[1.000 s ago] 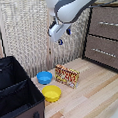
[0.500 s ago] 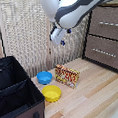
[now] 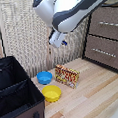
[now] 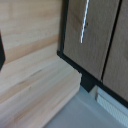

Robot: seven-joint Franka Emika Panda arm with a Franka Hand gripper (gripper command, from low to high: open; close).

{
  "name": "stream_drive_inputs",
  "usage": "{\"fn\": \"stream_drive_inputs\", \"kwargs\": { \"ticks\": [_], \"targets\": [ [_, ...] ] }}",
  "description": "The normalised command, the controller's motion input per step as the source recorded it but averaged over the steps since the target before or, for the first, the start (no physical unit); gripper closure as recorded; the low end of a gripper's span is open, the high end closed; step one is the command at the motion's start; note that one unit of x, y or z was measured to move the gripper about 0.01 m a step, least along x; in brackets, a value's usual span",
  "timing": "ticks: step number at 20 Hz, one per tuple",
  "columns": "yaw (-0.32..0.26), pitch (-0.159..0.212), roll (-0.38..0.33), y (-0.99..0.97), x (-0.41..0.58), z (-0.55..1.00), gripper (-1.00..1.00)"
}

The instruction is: Locate and clasp the grip of the topmost drawer. Steadily and circumspectly yank the drawer open. Discover and seize the nutrition bar using your clamp. Deposit the nutrition bar in the accessible drawer. Unclench the nutrition bar.

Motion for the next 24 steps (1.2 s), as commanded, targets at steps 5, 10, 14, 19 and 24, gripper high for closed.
{"fn": "stream_drive_inputs", "kwargs": {
  "ticks": [5,10,14,19,24],
  "targets": [
    [-0.010,-0.084,-0.229,-0.47,0.142,0.33,-1.00],
    [0.000,-0.096,-0.154,-0.76,0.182,0.28,-1.00],
    [0.008,-0.069,-0.123,-0.77,0.160,0.20,-1.00],
    [0.000,-0.020,-0.141,-0.77,0.098,0.11,-1.00],
    [0.000,0.000,-0.149,-0.76,0.086,0.05,-1.00]
  ]
}}
